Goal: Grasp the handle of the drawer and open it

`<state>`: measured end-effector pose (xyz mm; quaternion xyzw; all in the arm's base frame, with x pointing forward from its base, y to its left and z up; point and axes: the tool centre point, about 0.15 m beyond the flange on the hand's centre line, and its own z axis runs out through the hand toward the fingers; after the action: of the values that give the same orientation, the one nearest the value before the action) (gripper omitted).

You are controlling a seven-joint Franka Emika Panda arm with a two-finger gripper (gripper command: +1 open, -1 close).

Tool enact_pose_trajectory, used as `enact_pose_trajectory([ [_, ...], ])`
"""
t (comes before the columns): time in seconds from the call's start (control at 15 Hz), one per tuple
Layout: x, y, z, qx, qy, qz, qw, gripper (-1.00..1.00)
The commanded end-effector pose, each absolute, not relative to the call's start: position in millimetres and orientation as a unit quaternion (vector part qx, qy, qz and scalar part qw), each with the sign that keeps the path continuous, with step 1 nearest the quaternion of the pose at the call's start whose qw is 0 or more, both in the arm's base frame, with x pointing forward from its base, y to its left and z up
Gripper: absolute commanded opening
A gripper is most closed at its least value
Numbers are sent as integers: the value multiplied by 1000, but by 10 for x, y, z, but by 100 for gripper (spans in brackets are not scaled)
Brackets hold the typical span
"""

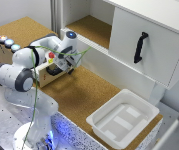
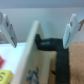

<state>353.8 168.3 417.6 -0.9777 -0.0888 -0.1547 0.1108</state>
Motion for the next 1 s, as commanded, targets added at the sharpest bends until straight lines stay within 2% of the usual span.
enact_pose_trajectory([
  [0.0,3350,2307,4641,-978,-133,-157,20,100],
  [0.27,3263,2680,4450,-978,-160,-131,17,100],
  [0.4,3216,2778,4362,-980,-159,-119,27,100],
  [0.87,3306,2894,3749,-995,-68,-57,50,100],
  [0.93,3318,2912,3687,-996,-63,-55,41,100],
])
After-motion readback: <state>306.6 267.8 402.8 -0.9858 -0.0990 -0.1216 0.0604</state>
